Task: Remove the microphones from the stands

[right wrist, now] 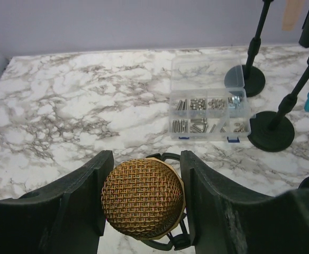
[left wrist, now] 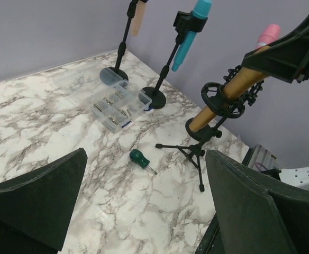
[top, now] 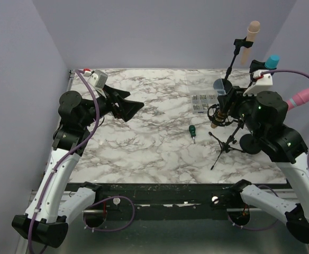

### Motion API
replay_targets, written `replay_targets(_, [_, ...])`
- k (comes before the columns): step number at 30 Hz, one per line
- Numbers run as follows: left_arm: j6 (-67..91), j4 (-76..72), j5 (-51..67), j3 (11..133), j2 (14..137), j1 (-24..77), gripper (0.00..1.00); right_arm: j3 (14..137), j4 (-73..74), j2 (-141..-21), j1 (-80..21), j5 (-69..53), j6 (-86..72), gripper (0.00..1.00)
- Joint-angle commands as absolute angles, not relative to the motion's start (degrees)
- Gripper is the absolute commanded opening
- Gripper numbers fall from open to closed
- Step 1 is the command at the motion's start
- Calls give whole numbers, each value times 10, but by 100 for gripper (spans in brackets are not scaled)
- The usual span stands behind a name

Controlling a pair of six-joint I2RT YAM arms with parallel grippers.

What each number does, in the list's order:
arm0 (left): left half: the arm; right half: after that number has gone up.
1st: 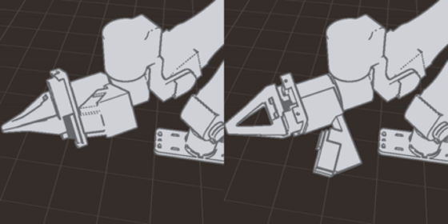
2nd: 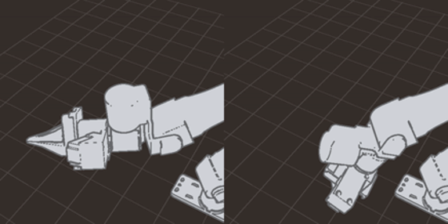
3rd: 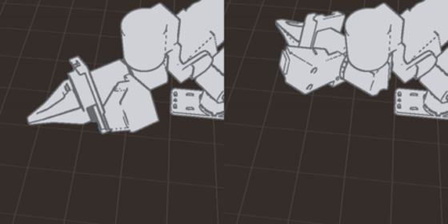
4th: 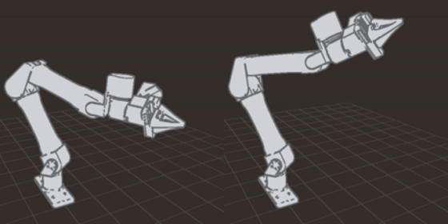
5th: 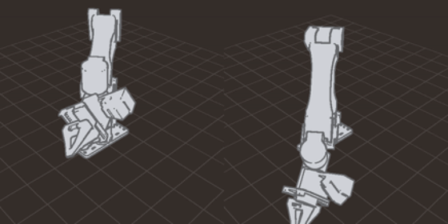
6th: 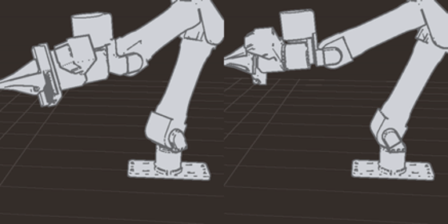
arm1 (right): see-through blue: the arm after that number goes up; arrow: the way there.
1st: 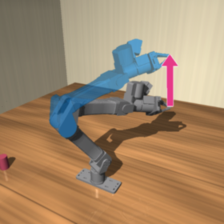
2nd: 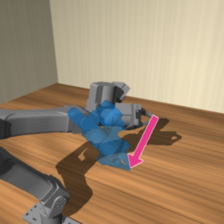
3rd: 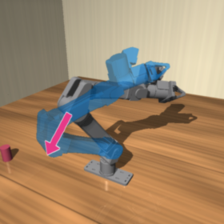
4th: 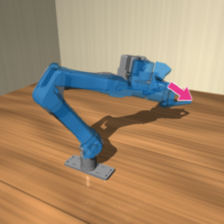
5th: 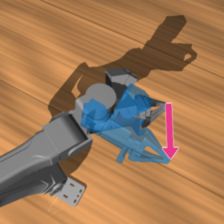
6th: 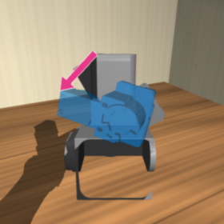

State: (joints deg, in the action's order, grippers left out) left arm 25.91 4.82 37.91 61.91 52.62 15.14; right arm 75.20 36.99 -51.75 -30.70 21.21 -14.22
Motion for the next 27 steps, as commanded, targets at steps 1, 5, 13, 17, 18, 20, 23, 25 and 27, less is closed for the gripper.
replay_targets(1, [247, 54, 363, 621, 530, 155, 98, 828, 384, -531, -309, 225, -109, 37])
replay_targets(5, [246, 55, 361, 622, 531, 156, 99, 896, 395, -539, -309, 231, -95, 28])
replay_targets(13, [247, 57, 359, 621, 537, 157, 99, 1007, 400, -548, -309, 218, -90, 12])
replay_targets(17, [247, 57, 358, 622, 538, 158, 99, 1041, 394, -554, -309, 207, -96, 9])
replay_targets(18, [247, 58, 358, 621, 538, 158, 99, 1047, 391, -554, -309, 202, -99, 8])
replay_targets(20, [246, 58, 358, 622, 538, 159, 99, 1051, 381, -556, -309, 192, -109, 5])
replay_targets(23, [244, 60, 357, 622, 538, 160, 98, 1042, 362, -560, -309, 157, -132, 1])
replay_targets(25, [242, 62, 354, 622, 539, 161, 99, 1025, 349, -566, -309, 124, -156, 1])
replay_targets(27, [236, 65, 348, 622, 540, 163, 99, 1001, 335, -574, -309, 86, -180, 1])
